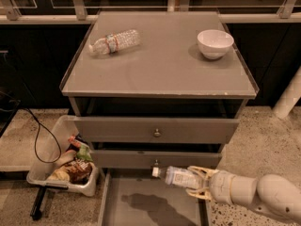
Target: Pick blue plastic bottle from bottom drawer and place on counter
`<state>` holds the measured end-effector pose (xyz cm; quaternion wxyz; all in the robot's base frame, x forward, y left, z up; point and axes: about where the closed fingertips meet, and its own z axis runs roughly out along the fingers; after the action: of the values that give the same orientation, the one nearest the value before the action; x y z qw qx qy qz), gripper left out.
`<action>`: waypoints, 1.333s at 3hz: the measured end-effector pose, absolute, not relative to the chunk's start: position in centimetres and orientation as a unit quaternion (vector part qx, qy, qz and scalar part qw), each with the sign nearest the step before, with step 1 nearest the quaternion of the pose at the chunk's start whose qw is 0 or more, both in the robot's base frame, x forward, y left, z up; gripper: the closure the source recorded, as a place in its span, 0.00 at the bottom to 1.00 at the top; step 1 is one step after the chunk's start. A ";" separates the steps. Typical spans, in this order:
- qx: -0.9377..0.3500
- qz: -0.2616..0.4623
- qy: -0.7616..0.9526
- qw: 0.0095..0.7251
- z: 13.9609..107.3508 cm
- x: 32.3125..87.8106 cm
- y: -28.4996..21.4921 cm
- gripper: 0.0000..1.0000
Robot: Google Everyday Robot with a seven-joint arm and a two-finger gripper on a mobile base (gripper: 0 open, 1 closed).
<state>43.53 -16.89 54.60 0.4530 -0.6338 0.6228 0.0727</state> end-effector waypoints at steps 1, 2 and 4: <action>-0.644 0.059 0.609 0.460 59.1 43.5 -17.1 1.00; -0.651 0.045 0.603 0.460 64.5 43.8 -17.0 1.00; -0.663 0.011 0.589 0.462 74.1 43.4 -16.8 1.00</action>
Offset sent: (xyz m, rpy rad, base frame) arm 0.0081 -0.0047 0.1761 -0.0834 -0.1020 0.0161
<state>43.43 -16.82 74.10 0.4624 -0.6628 0.5888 0.0112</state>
